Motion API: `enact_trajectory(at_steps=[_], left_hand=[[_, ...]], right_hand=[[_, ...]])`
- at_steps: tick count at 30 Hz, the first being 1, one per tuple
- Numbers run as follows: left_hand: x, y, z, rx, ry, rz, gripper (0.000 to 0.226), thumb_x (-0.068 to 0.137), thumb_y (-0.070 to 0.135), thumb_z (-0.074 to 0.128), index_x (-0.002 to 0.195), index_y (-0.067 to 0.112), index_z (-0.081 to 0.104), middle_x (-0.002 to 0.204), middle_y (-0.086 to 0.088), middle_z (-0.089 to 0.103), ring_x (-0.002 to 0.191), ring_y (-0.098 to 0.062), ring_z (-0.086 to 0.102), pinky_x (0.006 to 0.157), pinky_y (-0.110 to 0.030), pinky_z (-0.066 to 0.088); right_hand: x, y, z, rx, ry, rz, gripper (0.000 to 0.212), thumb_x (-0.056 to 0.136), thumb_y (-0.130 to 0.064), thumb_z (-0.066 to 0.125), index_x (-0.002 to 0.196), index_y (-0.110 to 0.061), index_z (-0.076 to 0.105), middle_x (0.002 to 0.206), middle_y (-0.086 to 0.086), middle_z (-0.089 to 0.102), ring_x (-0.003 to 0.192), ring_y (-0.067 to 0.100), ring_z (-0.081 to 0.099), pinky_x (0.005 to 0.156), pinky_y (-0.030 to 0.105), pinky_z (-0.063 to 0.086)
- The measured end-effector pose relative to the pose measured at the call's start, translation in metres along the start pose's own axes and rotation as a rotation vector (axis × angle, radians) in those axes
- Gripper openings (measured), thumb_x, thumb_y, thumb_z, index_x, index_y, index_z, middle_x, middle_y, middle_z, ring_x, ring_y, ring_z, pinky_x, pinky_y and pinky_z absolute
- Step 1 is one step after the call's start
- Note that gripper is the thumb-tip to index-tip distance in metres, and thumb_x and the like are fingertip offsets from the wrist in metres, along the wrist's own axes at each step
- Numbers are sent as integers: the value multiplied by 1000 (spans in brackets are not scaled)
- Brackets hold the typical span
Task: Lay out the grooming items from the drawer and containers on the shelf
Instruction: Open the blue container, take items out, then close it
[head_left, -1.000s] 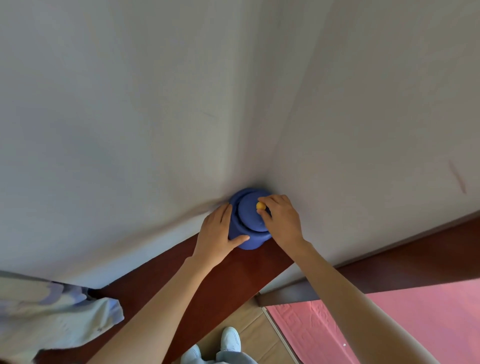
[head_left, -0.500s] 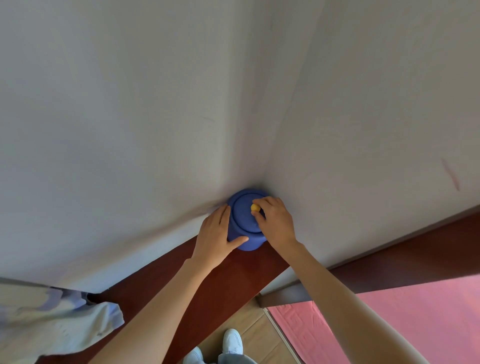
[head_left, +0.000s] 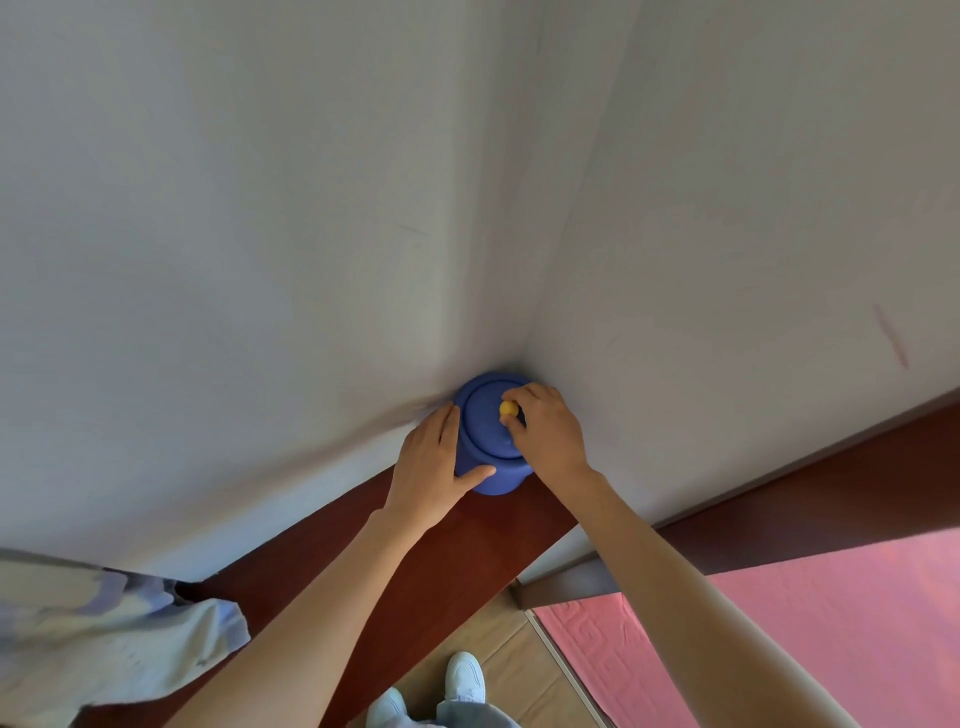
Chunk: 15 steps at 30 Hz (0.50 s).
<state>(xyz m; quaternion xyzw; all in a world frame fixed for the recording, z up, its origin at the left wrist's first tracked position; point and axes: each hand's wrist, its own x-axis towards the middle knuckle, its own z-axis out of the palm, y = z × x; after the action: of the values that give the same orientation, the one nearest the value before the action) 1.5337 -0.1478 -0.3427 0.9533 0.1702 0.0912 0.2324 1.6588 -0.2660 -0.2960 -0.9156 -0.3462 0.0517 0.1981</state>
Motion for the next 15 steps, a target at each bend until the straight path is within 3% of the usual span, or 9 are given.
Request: enact_trajectory(at_steps=[3, 6, 9, 12, 15], left_hand=[[0, 3, -4, 27, -13, -6, 95, 78, 72, 38, 140, 1, 40, 142, -17, 46, 130, -30, 46, 102, -40, 41], [-1, 9, -9, 79, -34, -19, 83, 83, 58, 57, 142, 2, 37, 144, -17, 42, 134, -30, 39, 105, -39, 37], [-6, 17, -18, 170, -39, -14, 69, 89, 49, 56, 141, 8, 39, 140, -12, 46, 129, -27, 43, 102, -37, 38], [-20, 20, -33, 240, 16, -47, 43, 87, 36, 61, 121, 10, 60, 123, -10, 60, 112, -28, 57, 90, -40, 46], [-46, 13, -42, 285, 107, -91, 29, 72, 24, 76, 95, 9, 71, 96, -9, 70, 88, -29, 66, 70, -39, 53]], right_hand=[[-1, -2, 0, -13, -14, -7, 29, 95, -20, 50, 121, -11, 59, 121, 6, 57, 114, 24, 46, 87, 33, 45], [-3, -4, -1, -19, -22, -46, 40, 92, -22, 57, 130, -9, 52, 125, 8, 53, 118, 25, 45, 94, 30, 40], [-10, -11, -4, -44, 107, -115, 38, 86, -20, 65, 120, -4, 60, 114, 11, 61, 106, 30, 56, 88, 35, 47], [-24, -24, -6, -72, 320, -193, 22, 82, -18, 63, 99, -4, 70, 94, 9, 68, 88, 28, 65, 75, 37, 56], [-50, -42, -2, -69, 375, -308, 29, 87, -24, 47, 96, -7, 70, 93, 5, 69, 92, 24, 65, 76, 36, 55]])
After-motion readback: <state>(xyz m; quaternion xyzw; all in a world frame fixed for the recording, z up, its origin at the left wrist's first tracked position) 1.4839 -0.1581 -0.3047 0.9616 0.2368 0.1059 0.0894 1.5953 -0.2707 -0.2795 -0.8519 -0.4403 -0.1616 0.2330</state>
